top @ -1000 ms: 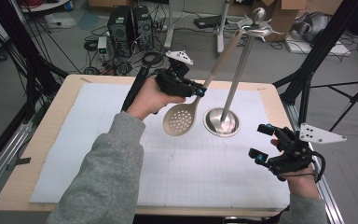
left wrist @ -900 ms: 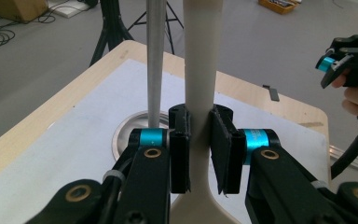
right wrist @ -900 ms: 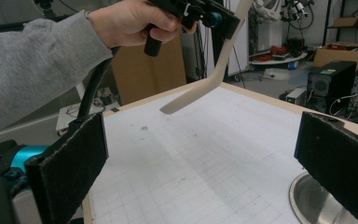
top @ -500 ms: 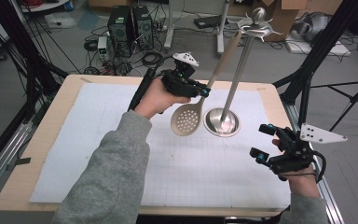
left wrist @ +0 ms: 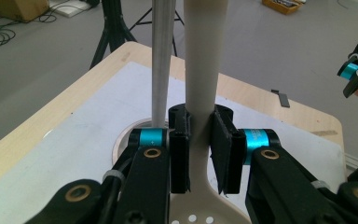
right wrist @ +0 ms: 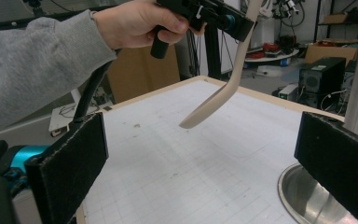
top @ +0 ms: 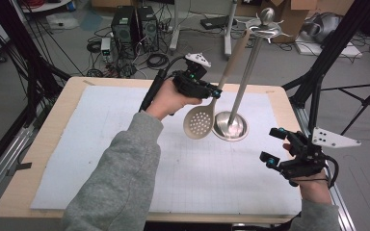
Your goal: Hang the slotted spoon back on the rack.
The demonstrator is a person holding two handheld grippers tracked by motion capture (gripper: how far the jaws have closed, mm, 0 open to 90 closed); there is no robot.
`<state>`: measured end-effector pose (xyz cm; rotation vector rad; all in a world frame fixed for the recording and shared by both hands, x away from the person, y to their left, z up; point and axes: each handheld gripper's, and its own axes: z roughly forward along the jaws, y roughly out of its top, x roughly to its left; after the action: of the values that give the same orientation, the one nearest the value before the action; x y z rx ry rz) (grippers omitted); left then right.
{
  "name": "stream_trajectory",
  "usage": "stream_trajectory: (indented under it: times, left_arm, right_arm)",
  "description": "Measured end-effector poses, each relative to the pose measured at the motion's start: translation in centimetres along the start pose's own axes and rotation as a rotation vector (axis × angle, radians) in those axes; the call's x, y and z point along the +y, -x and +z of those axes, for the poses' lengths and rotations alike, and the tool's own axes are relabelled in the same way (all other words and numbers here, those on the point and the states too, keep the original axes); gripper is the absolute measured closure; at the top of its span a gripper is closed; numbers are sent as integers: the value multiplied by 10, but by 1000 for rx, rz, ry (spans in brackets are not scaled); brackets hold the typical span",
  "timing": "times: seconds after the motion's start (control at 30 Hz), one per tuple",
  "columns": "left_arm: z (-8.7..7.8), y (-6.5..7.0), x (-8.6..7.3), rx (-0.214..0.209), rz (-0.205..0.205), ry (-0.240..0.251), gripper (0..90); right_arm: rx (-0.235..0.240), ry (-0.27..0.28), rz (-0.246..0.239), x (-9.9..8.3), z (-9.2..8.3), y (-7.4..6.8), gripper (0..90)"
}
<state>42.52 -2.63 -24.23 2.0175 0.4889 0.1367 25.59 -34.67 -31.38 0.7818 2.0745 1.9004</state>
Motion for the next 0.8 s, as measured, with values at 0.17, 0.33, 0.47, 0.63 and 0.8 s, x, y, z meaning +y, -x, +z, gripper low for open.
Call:
stream_trajectory:
  times: [0.17, 0.33, 0.47, 0.63, 0.8]
  left_arm:
    - [8, 0, 1, -4, 4, -2, 777]
    - [14, 0, 3, -3, 3, -9, 777]
    - [20, 1, 5, -5, -3, -4, 777]
    - [24, 1, 7, 0, 10, -18, 777]
    - [26, 0, 7, 2, 11, -12, 776]
  right_arm:
    - [-7, -1, -1, -1, 0, 2, 14]
    - [-6, 4, 6, -1, -2, 1, 14]
    - [-8, 12, 3, -1, -3, 2, 14]
    - [-12, 7, 7, -2, -3, 3, 14]
    - [-15, 3, 10, -3, -3, 3, 14]
